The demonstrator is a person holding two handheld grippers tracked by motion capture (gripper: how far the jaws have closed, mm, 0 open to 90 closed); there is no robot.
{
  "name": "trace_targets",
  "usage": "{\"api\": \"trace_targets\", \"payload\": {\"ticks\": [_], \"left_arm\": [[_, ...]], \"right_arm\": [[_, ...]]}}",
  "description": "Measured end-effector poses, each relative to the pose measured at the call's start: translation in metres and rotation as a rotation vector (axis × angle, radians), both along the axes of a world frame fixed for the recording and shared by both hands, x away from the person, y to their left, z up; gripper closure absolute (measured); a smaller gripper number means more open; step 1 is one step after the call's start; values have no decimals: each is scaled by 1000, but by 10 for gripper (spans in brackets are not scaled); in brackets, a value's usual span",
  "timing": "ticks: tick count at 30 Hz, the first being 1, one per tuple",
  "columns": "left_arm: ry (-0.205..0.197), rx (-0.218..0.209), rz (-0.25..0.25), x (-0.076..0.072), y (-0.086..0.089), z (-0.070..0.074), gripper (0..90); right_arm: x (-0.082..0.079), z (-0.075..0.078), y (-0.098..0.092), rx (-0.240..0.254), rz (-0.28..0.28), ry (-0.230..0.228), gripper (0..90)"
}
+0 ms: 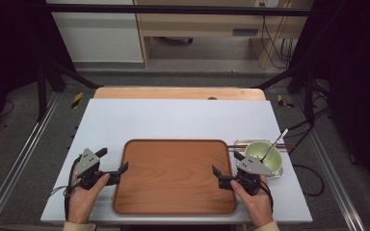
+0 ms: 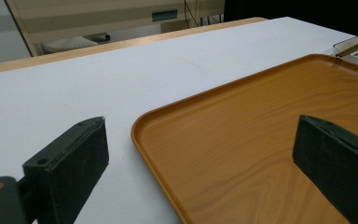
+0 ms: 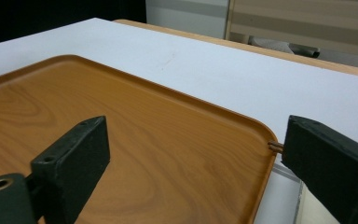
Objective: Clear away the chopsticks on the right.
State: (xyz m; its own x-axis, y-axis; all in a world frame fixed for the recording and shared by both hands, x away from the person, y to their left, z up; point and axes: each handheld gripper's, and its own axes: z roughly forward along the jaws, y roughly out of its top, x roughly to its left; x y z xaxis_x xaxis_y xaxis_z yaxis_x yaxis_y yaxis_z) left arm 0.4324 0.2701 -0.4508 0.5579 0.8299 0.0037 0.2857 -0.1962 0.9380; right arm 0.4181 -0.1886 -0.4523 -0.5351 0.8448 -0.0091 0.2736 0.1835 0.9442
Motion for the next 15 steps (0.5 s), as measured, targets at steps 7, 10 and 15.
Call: {"api": "trace_targets", "payload": {"ticks": [7, 10, 15], "left_arm": [[-5, 4, 14, 0, 2, 0, 31], [-17, 5, 13, -1, 1, 1, 31], [-55, 20, 16, -2, 1, 2, 31]], "right_arm": [[-1, 1, 0, 5, 0, 4, 97], [-2, 2, -1, 4, -6, 5, 104], [-10, 11, 0, -31, -11, -33, 143]]}}
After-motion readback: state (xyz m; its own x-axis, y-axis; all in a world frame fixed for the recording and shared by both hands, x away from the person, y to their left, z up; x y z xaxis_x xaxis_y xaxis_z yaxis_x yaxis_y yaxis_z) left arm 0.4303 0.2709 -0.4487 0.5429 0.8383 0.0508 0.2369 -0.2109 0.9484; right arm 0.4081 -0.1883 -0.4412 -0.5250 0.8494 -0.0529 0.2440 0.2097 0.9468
